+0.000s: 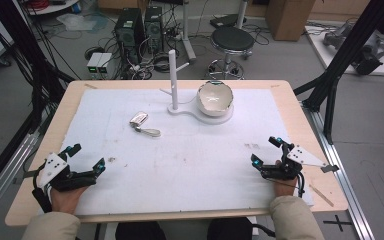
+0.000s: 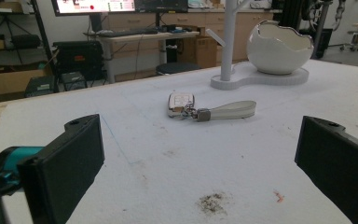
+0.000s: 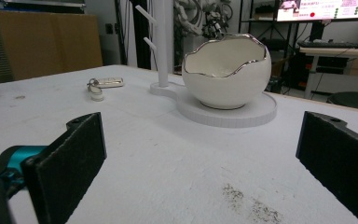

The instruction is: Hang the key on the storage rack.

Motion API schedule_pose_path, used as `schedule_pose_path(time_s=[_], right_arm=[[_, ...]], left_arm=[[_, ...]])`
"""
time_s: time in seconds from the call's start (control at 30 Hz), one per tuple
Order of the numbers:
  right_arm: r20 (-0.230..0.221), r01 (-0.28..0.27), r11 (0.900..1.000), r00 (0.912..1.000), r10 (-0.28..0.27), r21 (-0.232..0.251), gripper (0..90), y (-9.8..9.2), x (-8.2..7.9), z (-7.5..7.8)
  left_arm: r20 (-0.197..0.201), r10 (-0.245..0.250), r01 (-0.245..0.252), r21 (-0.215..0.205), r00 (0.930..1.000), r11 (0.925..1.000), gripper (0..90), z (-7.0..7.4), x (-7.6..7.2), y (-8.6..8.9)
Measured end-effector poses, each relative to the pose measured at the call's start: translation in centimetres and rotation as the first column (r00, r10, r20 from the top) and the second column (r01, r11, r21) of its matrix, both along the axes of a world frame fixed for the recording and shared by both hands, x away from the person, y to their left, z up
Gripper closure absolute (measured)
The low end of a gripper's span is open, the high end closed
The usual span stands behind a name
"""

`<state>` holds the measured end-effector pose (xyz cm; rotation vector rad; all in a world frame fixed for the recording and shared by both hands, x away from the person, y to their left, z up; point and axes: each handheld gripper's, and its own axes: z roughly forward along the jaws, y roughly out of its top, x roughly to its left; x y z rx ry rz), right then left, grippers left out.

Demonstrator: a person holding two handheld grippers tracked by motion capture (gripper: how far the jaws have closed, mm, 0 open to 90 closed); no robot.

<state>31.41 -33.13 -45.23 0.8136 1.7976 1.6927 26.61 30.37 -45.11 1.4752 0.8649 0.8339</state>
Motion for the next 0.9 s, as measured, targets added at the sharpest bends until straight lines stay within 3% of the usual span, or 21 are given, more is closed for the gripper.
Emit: schedule_pose_path(time_s=[0.4,0.47,0.53,0.6,0.73,0.9], right_arm=[[0.004,0.003,1.000,1.0000,-0.003,0.008,0.6,0.0,-0.1,0.0],[0.004,0.004,1.000,1.0000,-0.004,0.008,0.6,0.0,-0.1,0.0],[0.002,0.004,1.000,1.0000,-0.004,0.011,0.6,0.0,-0.1,0.0],[-0.001,0.002,1.000,1.0000,-0.002,0.015,0.6,0.0,-0.1,0.0],[0.001,0.003,1.000,1.0000,-0.003,0.011,0.6,0.0,-0.1,0.0],[0.001,0.005,1.000,1.0000,-0.005,0.012,0.6,0.0,-0.1,0.0]], left_arm=[[-0.002,-0.001,0.001,-0.007,1.0000,1.0000,1.7,0.0,0.0,0.0],[0.014,-0.022,0.022,-0.020,0.9997,0.9996,1.7,0.0,-0.1,0.2],[-0.002,-0.050,0.050,-0.039,0.9988,0.9980,1.7,0.1,0.1,0.4],[-0.019,-0.064,0.063,-0.016,0.9978,0.9979,1.7,0.5,0.4,0.6],[-0.010,-0.108,0.109,0.019,0.9941,0.9939,1.7,3.0,1.8,1.0],[-0.036,-0.183,0.185,0.075,0.9824,0.9798,1.7,6.3,4.6,1.2]])
